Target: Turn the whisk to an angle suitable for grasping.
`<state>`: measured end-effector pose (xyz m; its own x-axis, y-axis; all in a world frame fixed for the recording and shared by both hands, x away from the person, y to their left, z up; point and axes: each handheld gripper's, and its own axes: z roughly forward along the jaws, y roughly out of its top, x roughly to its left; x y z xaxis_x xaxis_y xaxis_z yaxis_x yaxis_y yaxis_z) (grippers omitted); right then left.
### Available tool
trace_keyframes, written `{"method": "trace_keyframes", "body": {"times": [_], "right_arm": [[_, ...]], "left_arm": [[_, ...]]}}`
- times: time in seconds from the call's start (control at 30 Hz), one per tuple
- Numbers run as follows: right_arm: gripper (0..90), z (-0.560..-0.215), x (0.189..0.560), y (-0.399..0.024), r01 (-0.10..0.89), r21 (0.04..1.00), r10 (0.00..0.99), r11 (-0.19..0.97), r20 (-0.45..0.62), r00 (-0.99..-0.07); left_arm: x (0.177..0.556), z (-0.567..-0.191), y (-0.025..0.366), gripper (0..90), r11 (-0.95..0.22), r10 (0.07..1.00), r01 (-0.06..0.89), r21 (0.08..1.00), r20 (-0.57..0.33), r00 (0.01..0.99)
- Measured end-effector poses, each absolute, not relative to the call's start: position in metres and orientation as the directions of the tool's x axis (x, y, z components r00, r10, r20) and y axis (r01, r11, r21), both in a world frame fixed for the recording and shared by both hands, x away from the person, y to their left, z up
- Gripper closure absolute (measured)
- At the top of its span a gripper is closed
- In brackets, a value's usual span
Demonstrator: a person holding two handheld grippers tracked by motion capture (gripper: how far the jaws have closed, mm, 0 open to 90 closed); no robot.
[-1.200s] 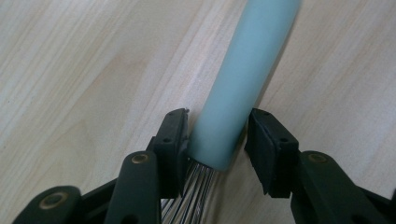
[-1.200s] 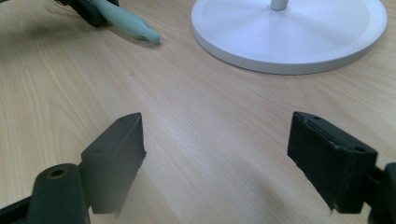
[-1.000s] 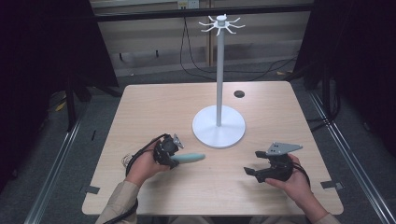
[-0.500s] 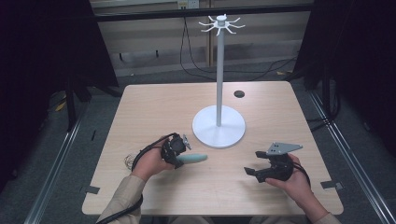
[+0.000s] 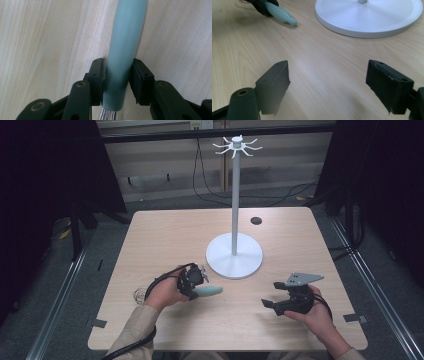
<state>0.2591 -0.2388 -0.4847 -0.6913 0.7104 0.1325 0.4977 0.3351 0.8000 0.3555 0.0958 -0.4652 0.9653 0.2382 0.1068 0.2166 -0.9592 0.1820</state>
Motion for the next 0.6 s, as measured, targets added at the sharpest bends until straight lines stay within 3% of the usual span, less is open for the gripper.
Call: {"method": "trace_keyframes", "body": {"times": [0.13, 0.6], "right_arm": [[18.7, -0.484, 0.259, -0.239, 0.496, 0.802, 0.712, 0.332, 0.132, -0.690], [18.5, -0.483, 0.260, -0.241, 0.496, 0.807, 0.716, 0.319, 0.138, -0.684]], "left_arm": [[0.357, -0.460, 0.097, 69.3, -0.957, 0.254, 0.235, 0.169, 0.104, 0.962], [0.360, -0.438, 0.107, 70.0, -0.921, 0.345, 0.322, 0.221, 0.078, 0.935]]}}
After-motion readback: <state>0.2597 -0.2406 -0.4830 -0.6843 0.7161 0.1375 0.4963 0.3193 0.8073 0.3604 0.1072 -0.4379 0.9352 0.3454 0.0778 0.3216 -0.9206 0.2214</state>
